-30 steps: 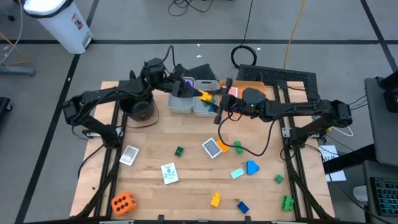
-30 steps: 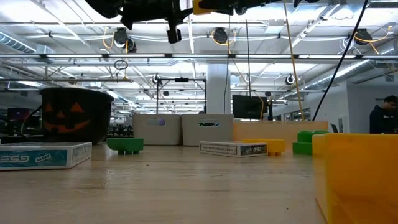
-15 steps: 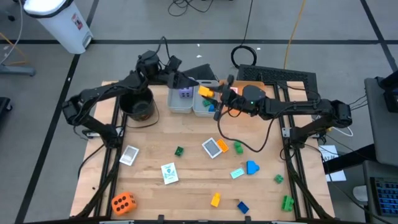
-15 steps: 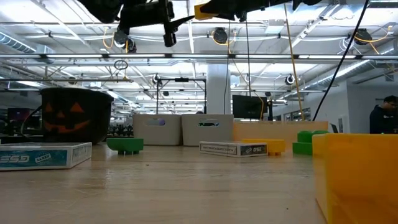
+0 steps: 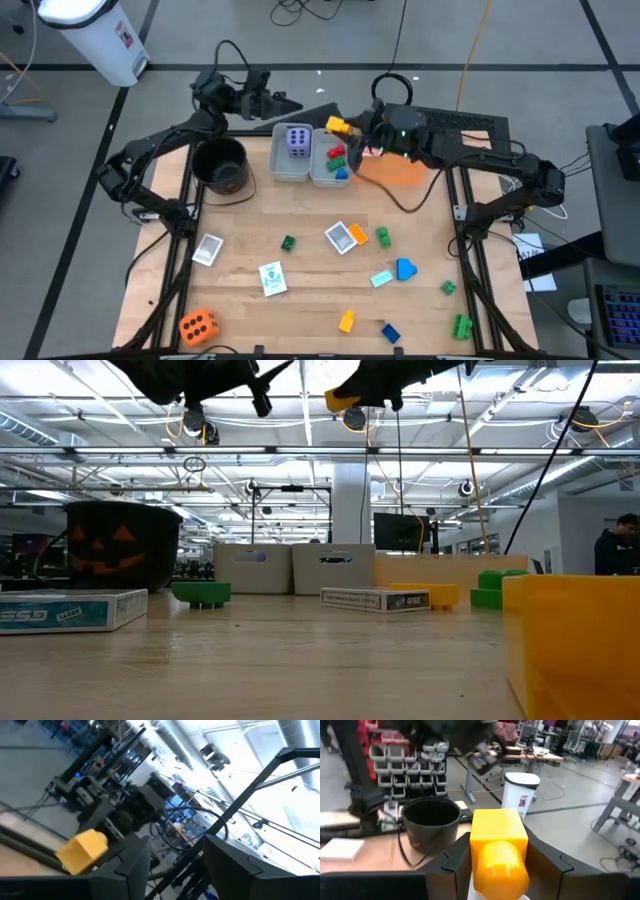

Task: Pick & Place Toys
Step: Put the yellow gamepiece into the right gray bin

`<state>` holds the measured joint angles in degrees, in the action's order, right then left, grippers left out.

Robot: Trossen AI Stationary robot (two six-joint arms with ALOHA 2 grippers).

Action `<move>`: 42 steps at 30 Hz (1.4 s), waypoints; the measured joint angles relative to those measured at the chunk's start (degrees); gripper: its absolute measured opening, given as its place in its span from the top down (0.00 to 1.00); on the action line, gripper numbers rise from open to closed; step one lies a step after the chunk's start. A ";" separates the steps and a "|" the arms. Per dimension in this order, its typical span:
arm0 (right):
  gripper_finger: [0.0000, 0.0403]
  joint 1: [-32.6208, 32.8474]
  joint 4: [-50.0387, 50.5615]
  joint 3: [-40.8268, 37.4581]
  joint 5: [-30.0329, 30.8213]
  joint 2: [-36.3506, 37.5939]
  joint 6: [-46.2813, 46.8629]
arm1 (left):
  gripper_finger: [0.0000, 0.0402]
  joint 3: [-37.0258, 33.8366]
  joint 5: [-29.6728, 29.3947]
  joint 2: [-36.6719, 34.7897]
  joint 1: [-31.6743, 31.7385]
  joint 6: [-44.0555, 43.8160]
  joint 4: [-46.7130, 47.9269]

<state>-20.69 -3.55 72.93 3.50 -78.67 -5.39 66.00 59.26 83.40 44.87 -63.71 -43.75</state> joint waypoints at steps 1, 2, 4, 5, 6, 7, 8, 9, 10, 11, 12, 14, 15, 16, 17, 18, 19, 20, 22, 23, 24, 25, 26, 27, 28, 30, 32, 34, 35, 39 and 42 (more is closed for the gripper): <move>0.66 -1.06 0.63 0.49 -0.89 0.00 0.77 | 0.54 0.00 0.13 0.02 0.27 -0.49 -1.32; 0.66 -2.07 1.46 1.08 -1.64 -0.20 1.44 | 0.54 0.00 0.25 0.02 0.51 -1.00 -2.67; 0.66 -3.59 2.53 2.59 -3.35 -1.53 2.28 | 0.54 0.00 0.47 0.00 0.89 -1.95 -4.86; 0.65 -4.31 3.23 3.23 -3.98 -2.31 2.73 | 0.54 0.00 0.49 0.00 0.91 -2.47 -5.55; 0.65 -4.97 4.31 4.08 -5.22 -3.30 3.13 | 0.54 0.00 0.52 0.02 0.91 -2.92 -6.25; 0.65 -5.53 4.88 5.30 -6.77 -4.57 3.26 | 0.54 0.00 0.51 0.02 0.91 -3.12 -6.73; 0.65 -5.98 5.73 6.90 -8.05 -5.96 3.30 | 0.54 0.00 0.52 0.02 0.91 -3.14 -7.18; 0.65 -6.29 7.29 8.70 -8.75 -7.51 3.32 | 0.54 0.00 0.53 0.00 0.91 -3.15 -7.37; 0.65 -6.66 9.14 10.52 -9.74 -9.02 3.33 | 0.54 0.00 0.68 0.01 0.87 -3.27 -7.37; 0.65 -7.10 10.94 12.30 -10.77 -10.54 3.32 | 0.54 0.00 0.91 0.02 0.87 -3.57 -7.37; 0.65 -7.55 12.79 14.05 -11.76 -12.26 3.34 | 0.54 0.00 1.41 0.02 0.87 -4.18 -7.46; 0.65 -8.32 16.03 17.56 -14.00 -15.83 3.82 | 0.54 0.00 2.45 -0.15 0.88 -5.13 -8.50; 0.65 -8.80 17.78 19.37 -14.97 -17.51 4.22 | 0.54 0.00 3.01 -0.57 0.99 -5.59 -8.93; 0.65 -9.35 19.95 21.26 -16.25 -19.11 4.54 | 0.54 0.00 3.48 -1.15 1.02 -5.79 -9.59; 0.65 -9.87 21.72 23.10 -17.56 -20.65 4.71 | 0.54 0.00 3.67 -1.83 1.01 -5.76 -10.24; 0.65 -10.22 23.38 25.21 -18.69 -22.33 4.70 | 0.54 0.00 3.67 -2.62 1.00 -5.32 -10.58; 0.65 -10.56 24.60 27.15 -19.13 -23.83 4.68 | 0.54 0.00 3.67 -3.51 0.98 -4.78 -10.68; 0.65 -10.97 26.50 28.85 -19.72 -25.22 4.43 | 0.54 0.00 3.60 -4.34 0.98 -4.17 -10.64; 0.65 -11.55 29.93 31.92 -20.28 -27.86 3.84 | 0.54 0.00 3.17 -6.09 1.17 -2.75 -10.43; 0.65 -11.67 31.22 33.52 -20.28 -29.20 3.32 | 0.54 0.00 2.90 -7.07 1.45 -2.32 -10.35; 0.65 -11.69 32.53 35.03 -20.29 -30.47 2.99 | 0.54 0.00 2.45 -8.11 1.73 -2.00 -10.37; 0.65 -11.69 34.03 36.55 -20.29 -31.57 2.82 | 0.54 0.00 2.15 -9.12 2.03 -1.80 -10.45; 0.65 -11.84 35.32 37.94 -20.31 -32.52 2.50 | 0.54 0.00 2.07 -10.00 2.36 -1.56 -10.55; 0.65 -11.93 36.37 39.08 -20.35 -33.40 2.01 | 0.54 0.00 2.04 -10.78 2.74 -1.35 -10.45; 0.65 -11.93 37.75 40.25 -20.43 -34.35 1.59 | 0.54 0.00 2.11 -11.35 3.14 -1.33 -10.33; 0.65 -11.86 40.07 41.56 -20.37 -35.71 1.27 | 0.54 0.00 2.21 -12.18 3.73 -1.44 -10.01; 0.65 -11.85 42.00 41.99 -20.29 -37.15 1.17 | 0.54 0.00 2.24 -12.62 3.91 -1.70 -10.07; 0.65 -11.82 43.98 42.02 -20.23 -38.46 1.24 | 0.54 0.00 2.31 -12.69 4.12 -2.12 -10.10; 0.65 -11.82 45.41 42.02 -20.23 -39.18 1.24 | 0.54 0.00 2.40 -12.66 4.15 -2.46 -10.01; 0.65 -11.49 49.88 42.02 -18.17 -41.90 0.18 | 0.54 0.00 3.69 -12.63 4.19 -2.82 -9.91; 0.65 -11.12 52.00 42.02 -16.95 -43.75 -0.26 | 0.54 0.00 3.79 -12.63 3.95 -2.48 -8.36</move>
<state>-31.81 48.45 114.96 -13.44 -122.42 -5.65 66.00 63.06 70.77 48.82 -66.19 -52.11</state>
